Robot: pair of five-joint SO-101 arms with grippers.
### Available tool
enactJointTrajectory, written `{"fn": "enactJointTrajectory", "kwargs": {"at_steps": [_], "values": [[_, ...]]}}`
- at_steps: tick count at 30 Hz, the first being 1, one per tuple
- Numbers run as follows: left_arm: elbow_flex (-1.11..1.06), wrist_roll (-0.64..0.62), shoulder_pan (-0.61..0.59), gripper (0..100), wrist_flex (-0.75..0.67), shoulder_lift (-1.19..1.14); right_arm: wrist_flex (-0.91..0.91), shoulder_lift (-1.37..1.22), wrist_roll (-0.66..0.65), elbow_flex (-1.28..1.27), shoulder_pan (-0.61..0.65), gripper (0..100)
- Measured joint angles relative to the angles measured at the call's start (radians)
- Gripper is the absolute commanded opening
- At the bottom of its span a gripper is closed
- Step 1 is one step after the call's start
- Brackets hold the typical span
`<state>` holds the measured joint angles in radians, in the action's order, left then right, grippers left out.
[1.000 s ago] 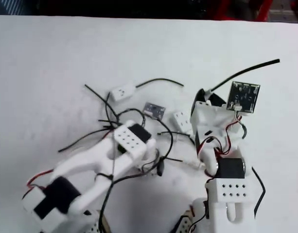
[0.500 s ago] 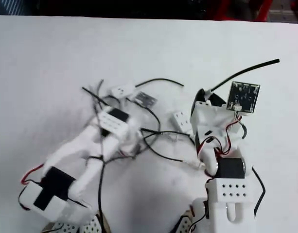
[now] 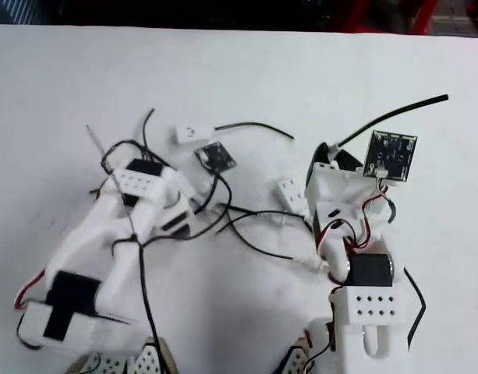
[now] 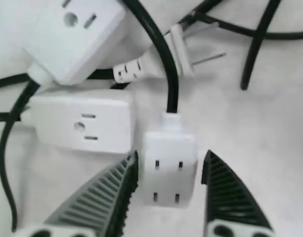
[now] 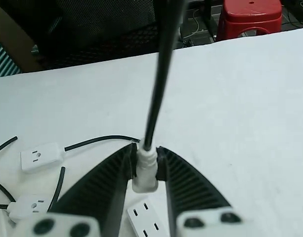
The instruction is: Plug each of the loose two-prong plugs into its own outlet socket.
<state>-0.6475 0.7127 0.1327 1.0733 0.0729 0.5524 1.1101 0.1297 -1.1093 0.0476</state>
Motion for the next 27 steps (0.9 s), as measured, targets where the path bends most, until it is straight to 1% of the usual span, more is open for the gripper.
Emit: {"fn": "enactJointTrajectory", "kwargs": {"at_steps": [4,7,9,11,14,18,23,27], "values": [[0.0,0.003,0.0,25,0.075,0.14,0.0,0.0,0.0,0.0,0.003,1.7],[0.0,0.003,-0.011,25,0.133,0.259,0.002,0.0,0.0,0.0,0.031,1.7],[0.0,-0.011,-0.044,25,0.158,0.331,0.015,0.0,0.0,0.0,0.06,1.7],[0.0,-0.046,-0.103,25,0.17,0.396,0.044,0.0,0.0,0.0,0.104,1.7],[-0.006,-0.086,-0.212,25,0.173,0.477,0.126,0.0,0.0,0.017,0.201,1.7],[-0.074,-0.103,-0.358,25,0.173,0.578,0.226,0.0,0.0,0.048,0.373,1.7],[-0.192,-0.104,-0.516,25,0.155,0.704,0.238,0.0,0.0,0.048,0.6,1.7],[-0.324,-0.15,-0.594,25,0.08,0.776,0.238,-0.075,0.0,0.071,0.756,1.7]]}}
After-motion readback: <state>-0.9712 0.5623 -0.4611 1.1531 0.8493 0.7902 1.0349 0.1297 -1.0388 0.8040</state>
